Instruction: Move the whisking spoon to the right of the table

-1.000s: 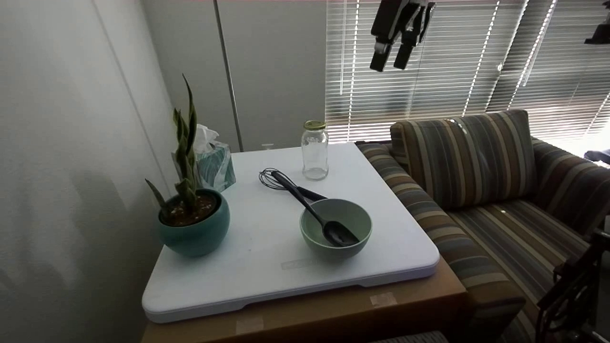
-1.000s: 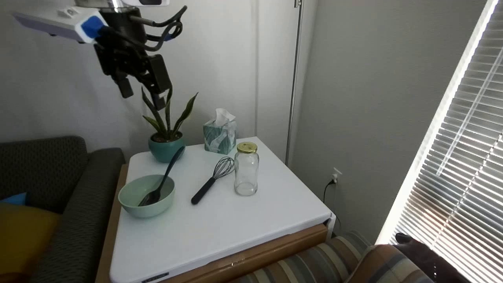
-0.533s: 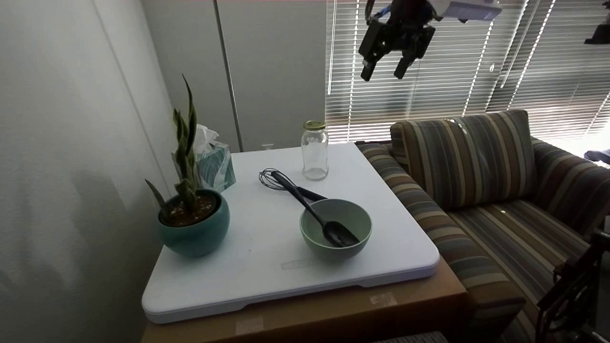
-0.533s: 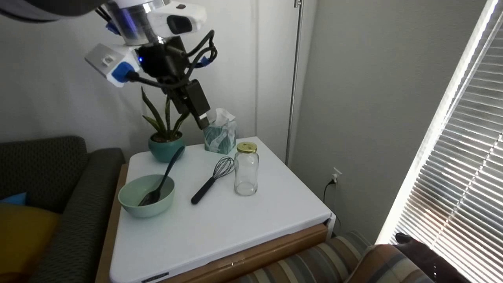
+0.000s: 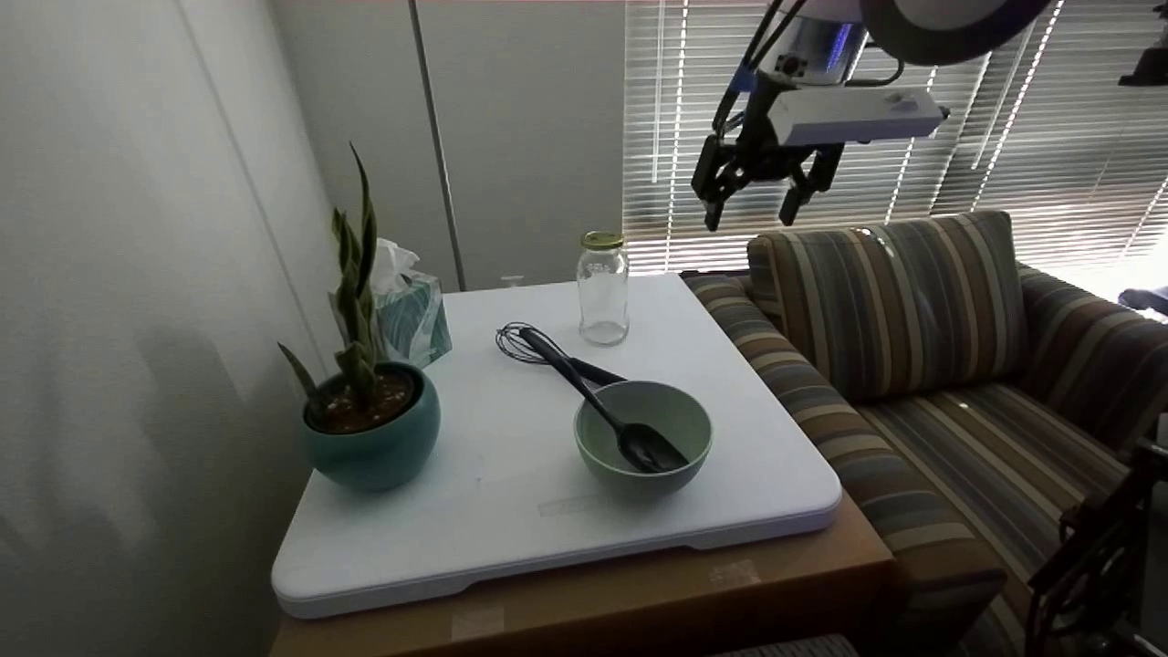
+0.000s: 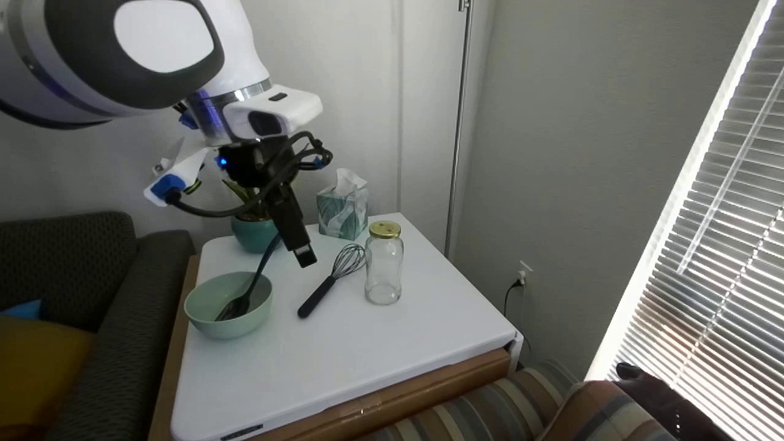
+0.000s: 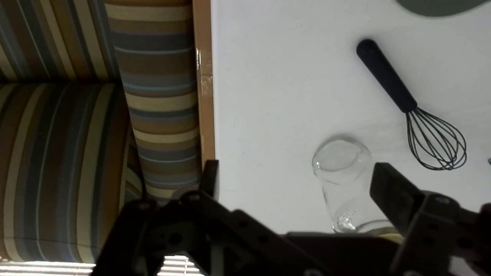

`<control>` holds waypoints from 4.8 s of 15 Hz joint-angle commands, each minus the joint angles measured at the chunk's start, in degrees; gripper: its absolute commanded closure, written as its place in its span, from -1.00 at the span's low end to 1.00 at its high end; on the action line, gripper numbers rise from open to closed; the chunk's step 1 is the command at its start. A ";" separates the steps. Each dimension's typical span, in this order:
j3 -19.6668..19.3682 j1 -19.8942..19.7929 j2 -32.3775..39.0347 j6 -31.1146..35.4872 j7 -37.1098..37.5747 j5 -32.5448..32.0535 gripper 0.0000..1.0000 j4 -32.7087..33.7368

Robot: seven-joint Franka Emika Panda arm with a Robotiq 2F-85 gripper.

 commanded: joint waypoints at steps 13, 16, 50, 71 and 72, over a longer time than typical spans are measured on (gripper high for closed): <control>2.11 2.22 6.53 5.02 -9.78 9.96 -1.00 0.56; 3.41 0.39 10.75 9.01 -14.87 14.14 -1.00 2.72; -5.95 13.01 38.76 7.13 -33.02 5.45 -1.00 33.31; -5.73 13.70 48.82 5.30 -33.65 5.98 -0.66 44.01; -5.61 13.59 48.95 5.32 -33.71 6.06 -0.46 44.17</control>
